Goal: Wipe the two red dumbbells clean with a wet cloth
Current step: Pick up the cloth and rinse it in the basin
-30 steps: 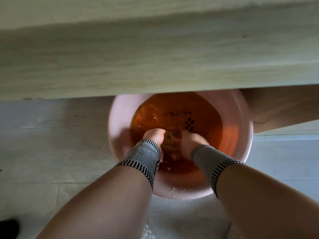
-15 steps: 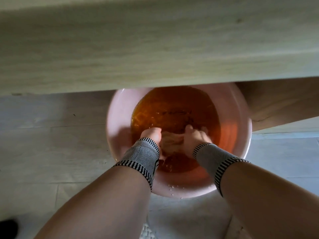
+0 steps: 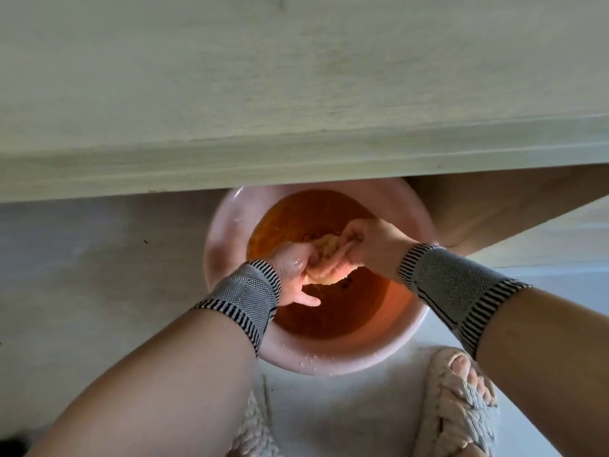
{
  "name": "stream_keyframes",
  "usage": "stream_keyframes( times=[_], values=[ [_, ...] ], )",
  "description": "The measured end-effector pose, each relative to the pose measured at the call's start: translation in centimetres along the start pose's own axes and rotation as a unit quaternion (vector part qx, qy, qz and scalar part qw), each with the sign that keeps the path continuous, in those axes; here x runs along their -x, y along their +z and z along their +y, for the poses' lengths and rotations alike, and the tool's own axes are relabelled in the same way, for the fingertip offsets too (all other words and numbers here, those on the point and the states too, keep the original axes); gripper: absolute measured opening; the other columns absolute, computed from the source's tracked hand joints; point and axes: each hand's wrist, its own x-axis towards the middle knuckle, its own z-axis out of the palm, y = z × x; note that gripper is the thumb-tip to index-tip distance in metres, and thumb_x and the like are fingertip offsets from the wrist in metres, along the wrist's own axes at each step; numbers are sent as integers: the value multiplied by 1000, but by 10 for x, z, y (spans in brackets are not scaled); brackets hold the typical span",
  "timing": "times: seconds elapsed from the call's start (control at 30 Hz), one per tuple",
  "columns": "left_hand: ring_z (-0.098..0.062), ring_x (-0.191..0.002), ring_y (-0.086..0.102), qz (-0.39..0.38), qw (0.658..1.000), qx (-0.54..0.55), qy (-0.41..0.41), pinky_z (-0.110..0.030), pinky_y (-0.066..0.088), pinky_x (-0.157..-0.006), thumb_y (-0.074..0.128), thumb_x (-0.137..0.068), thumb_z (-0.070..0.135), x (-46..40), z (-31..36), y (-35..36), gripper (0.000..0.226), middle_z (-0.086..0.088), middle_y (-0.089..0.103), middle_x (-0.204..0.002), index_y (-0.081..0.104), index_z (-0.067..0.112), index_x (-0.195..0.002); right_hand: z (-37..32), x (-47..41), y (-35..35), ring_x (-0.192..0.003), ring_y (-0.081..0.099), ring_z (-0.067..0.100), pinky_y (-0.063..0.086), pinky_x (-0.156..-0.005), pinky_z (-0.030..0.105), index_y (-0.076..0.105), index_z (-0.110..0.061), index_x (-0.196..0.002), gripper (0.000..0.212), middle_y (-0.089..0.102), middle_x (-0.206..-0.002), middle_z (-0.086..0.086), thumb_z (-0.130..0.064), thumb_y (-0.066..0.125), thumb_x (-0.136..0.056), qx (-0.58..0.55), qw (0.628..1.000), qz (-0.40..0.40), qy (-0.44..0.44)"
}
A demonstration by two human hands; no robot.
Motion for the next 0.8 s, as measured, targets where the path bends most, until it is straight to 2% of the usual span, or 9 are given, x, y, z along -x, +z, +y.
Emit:
stream_keyframes(
  times=[0.07,0.13,0.23,0.37,0.4,0.47,0.57,0.67,0.8],
  values=[
    [-29,-106,57,-10,997,-64,47,-49,41,-104,51,-87,-3,18,7,5,25,-14,68,-114,67,16,-82,-8,3,-1,-80,60,15,46,-60,18,65,-26,-101,26,65,-94,-4,-10,64,-81,-27,999,3,-20],
    [-25,-106,57,-25,976,-204,75,-46,41,-100,56,-88,5,43,15,12,16,-11,70,-110,70,12,-91,-18,8,-2,-81,61,14,50,-67,22,67,-31,-106,27,67,-98,-5,-16,65,-84,-21,998,-33,-42],
    [-31,-122,49,21,802,-573,171,-33,39,-97,57,-96,23,52,13,28,46,-14,50,-139,44,4,-136,-30,12,-7,-67,59,14,47,-59,24,69,-26,-70,15,64,-67,-4,-28,63,-83,57,998,-15,-25],
    [-31,-114,48,151,601,-723,308,-37,42,-100,45,-100,37,45,6,29,41,-9,51,-126,45,10,-130,-30,25,-6,-44,40,21,34,-46,26,61,-12,-42,33,51,-60,16,-12,58,-75,-211,969,22,127],
    [-29,-111,51,151,618,-703,317,-37,45,-98,49,-98,36,41,6,26,37,-8,55,-121,50,12,-127,-30,29,-4,-44,38,20,32,-46,27,63,-11,-44,30,51,-63,17,-12,60,-74,-266,954,32,135],
    [-26,-96,63,155,773,-552,272,-30,52,-78,57,-96,30,42,10,22,31,-8,65,-109,56,13,-122,-32,39,-1,-55,51,24,45,-52,32,71,-13,-81,16,62,-77,13,-22,67,-69,-279,953,83,81],
    [-13,-56,54,55,945,-275,170,-19,35,-44,52,-98,18,55,19,23,11,-2,60,-73,60,11,-101,-22,55,0,-109,60,21,48,-96,30,30,-28,-147,78,49,-141,3,-23,66,-77,33,987,118,-103],
    [-5,-48,40,-96,982,-121,109,-16,24,-44,48,-95,1,75,31,16,21,0,47,-61,55,13,-81,-10,59,7,-130,49,29,43,-106,38,7,-21,-152,89,16,-161,15,-18,57,-79,307,899,157,-271],
    [-2,-45,34,-233,954,-170,82,-13,22,-44,44,-93,-10,97,40,20,36,6,39,-54,47,17,-70,-16,43,-1,-85,66,34,59,-75,41,36,1,-139,64,63,-109,22,-31,41,-83,348,820,256,-376]
  ],
)
